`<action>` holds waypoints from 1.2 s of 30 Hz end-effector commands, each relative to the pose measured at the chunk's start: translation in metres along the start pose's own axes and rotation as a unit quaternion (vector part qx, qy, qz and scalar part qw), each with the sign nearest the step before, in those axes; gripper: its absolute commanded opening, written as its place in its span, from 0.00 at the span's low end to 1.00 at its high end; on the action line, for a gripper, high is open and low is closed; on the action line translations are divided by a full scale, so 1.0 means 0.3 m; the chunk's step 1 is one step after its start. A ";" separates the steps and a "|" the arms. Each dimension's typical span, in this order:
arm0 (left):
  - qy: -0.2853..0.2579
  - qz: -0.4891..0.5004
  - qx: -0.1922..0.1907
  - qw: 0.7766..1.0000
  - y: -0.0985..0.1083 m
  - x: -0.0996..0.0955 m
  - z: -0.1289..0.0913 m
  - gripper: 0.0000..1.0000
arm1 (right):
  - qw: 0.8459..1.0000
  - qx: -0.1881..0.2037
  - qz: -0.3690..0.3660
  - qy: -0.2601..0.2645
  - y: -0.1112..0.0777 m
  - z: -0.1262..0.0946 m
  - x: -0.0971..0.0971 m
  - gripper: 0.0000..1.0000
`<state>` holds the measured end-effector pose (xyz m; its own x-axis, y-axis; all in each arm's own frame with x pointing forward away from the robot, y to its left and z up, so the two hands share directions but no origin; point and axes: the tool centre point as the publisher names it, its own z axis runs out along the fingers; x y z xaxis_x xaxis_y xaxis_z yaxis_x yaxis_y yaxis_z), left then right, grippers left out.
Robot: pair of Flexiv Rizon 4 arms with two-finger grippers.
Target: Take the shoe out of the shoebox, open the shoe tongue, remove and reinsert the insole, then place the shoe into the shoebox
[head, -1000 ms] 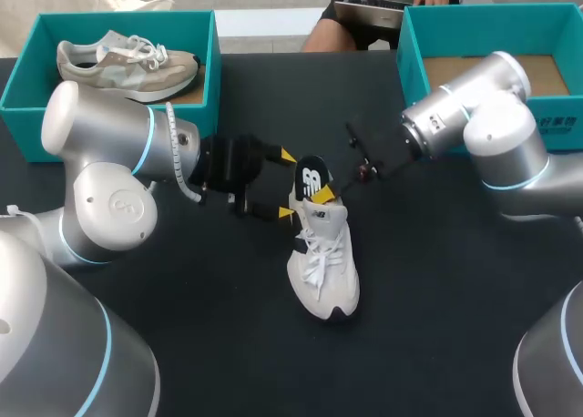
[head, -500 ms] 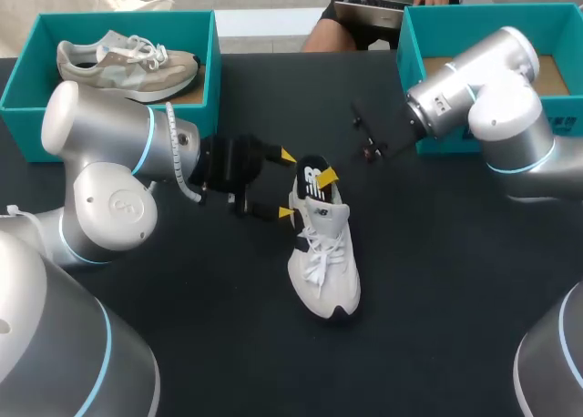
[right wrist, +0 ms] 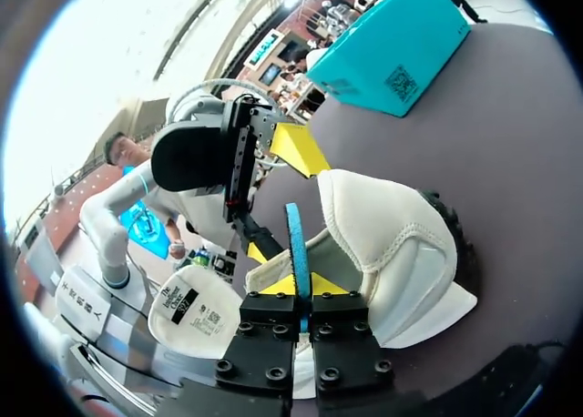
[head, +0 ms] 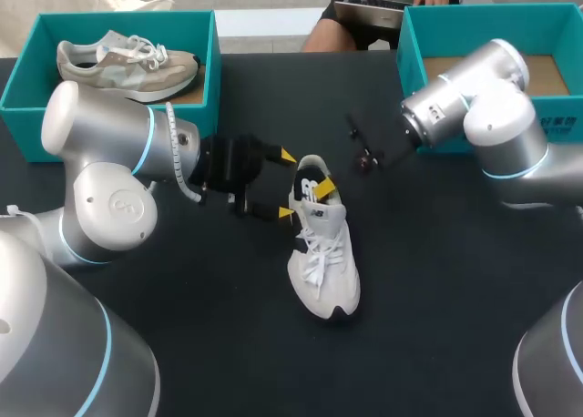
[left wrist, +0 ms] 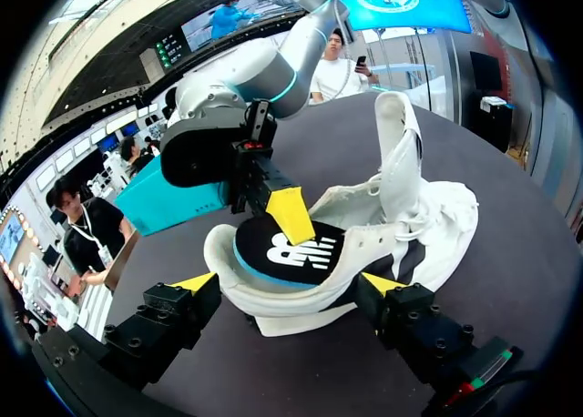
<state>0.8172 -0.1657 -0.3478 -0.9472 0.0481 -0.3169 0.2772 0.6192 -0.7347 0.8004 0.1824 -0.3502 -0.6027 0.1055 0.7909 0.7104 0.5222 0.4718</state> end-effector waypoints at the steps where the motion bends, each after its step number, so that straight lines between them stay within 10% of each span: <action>1: 0.000 0.000 -0.002 1.000 -0.002 -0.001 0.003 1.00 | 1.000 -0.006 0.002 -0.003 -0.020 0.021 0.004 0.00; 8: 0.000 0.000 -0.002 1.000 -0.002 -0.001 0.003 1.00 | 1.000 -0.007 -0.005 -0.019 -0.004 -0.002 0.016 0.26; 36: 0.000 0.000 -0.002 1.000 -0.002 -0.001 0.003 1.00 | 0.989 0.028 -0.111 -0.094 0.224 -0.205 0.097 0.33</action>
<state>0.8172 -0.1657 -0.3478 -0.9473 0.0481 -0.3168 0.2772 0.6192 -0.7347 0.8582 0.1784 -0.2903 -0.7949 0.1160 0.5956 0.5412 0.5793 0.6095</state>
